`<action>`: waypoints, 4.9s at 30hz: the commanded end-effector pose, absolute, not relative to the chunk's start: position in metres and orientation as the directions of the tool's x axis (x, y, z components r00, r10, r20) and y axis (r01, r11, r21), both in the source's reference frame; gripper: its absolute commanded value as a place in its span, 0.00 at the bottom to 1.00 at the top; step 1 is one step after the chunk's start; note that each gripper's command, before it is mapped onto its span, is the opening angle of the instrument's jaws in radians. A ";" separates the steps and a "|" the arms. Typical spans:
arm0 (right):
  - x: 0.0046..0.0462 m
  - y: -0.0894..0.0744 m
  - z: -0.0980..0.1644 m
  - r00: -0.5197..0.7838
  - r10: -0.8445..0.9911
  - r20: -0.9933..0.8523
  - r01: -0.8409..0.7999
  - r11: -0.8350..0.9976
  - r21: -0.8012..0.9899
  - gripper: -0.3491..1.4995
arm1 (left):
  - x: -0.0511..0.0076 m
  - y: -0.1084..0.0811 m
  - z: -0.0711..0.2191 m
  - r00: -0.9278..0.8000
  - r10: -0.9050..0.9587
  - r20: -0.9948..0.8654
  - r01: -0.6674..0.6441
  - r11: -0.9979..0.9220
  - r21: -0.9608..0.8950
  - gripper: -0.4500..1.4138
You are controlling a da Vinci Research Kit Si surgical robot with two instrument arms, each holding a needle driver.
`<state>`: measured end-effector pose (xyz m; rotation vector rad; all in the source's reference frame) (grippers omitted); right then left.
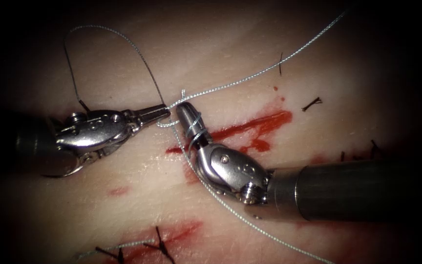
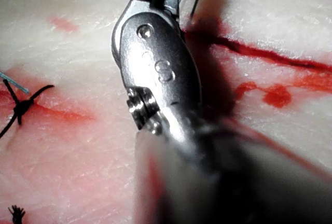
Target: Wound Closure
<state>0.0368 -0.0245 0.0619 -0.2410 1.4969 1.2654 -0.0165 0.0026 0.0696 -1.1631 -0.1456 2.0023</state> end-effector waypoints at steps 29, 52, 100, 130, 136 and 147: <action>0.0369 -0.025 0.063 -0.378 0.553 -0.742 -0.763 0.269 0.589 0.00 | -0.0181 0.002 0.069 -0.247 0.684 -0.686 -0.544 -0.684 -0.486 0.00; 0.0370 -0.025 0.065 -0.342 0.696 -0.631 -0.706 0.253 0.662 0.00 | -0.0192 0.000 0.070 -0.322 0.584 -0.745 -0.198 -0.811 -0.551 0.00; 0.0368 -0.024 0.066 -0.274 0.724 -0.633 -0.711 0.291 0.641 0.40 | -0.0192 0.000 0.072 -0.348 0.617 -0.706 -0.286 -0.787 -0.546 0.00; 0.0375 -0.023 0.067 -0.224 0.765 -0.604 -0.669 0.330 0.666 0.00 | -0.0179 0.001 0.072 -0.328 0.635 -0.700 -0.380 -0.767 -0.517 0.00; 0.0366 -0.025 0.067 -0.210 0.753 -0.624 -0.651 0.368 0.664 0.00 | -0.0151 0.005 0.074 -0.327 0.664 -0.672 -0.485 -0.728 -0.484 0.00; 0.0350 -0.028 0.066 -0.124 0.762 -0.636 -0.566 0.472 0.676 0.00 | -0.0118 0.010 0.077 -0.320 0.655 -0.685 -0.598 -0.700 -0.390 0.00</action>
